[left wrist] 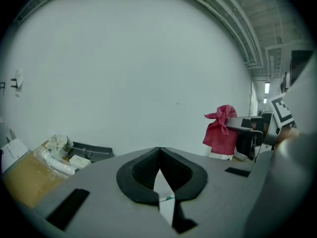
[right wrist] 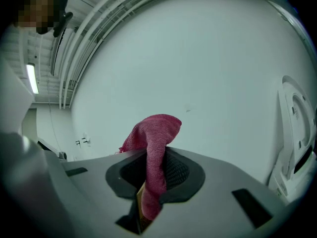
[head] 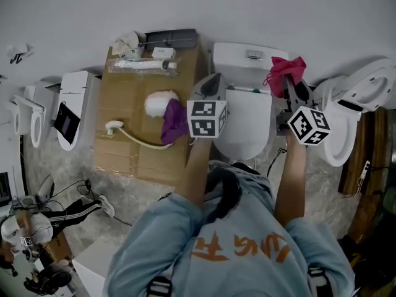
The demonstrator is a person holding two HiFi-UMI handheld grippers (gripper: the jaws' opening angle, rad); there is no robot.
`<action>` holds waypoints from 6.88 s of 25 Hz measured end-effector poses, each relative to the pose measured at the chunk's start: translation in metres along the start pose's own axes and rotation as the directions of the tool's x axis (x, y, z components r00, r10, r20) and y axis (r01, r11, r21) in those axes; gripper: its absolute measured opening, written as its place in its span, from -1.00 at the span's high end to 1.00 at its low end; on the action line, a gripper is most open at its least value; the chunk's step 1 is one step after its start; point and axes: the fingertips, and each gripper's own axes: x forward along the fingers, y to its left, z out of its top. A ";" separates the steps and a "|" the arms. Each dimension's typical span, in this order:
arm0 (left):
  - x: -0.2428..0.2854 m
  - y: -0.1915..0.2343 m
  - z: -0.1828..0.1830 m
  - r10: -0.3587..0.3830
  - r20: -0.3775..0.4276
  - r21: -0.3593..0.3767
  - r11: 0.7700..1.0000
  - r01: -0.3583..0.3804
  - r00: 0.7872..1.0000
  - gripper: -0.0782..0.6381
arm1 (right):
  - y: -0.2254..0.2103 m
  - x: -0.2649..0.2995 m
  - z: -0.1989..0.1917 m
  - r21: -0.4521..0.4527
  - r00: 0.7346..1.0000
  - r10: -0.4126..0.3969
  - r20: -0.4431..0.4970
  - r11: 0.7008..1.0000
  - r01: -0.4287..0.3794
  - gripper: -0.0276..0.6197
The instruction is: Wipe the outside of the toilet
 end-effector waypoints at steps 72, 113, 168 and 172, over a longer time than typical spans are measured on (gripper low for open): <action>0.206 0.148 -0.106 -0.067 -0.313 -0.229 0.973 -0.007 0.947 0.71 | 0.002 0.322 -0.253 -0.510 0.633 0.159 -0.757 0.462 -0.726 0.71; 0.190 0.091 -0.102 -0.120 -0.346 -0.120 0.989 0.083 0.930 0.71 | -0.180 0.249 -0.201 -0.545 0.742 -0.062 -0.668 0.720 -0.430 0.71; 0.112 0.108 -0.113 0.096 -0.309 -0.117 0.984 -0.138 0.946 0.71 | 0.059 0.253 -0.274 -0.178 0.698 0.295 -0.653 0.836 -0.520 0.71; 0.112 0.109 -0.114 0.104 -0.311 -0.103 0.984 -0.142 0.945 0.71 | 0.050 0.245 -0.276 -0.211 0.697 0.255 -0.671 0.835 -0.508 0.71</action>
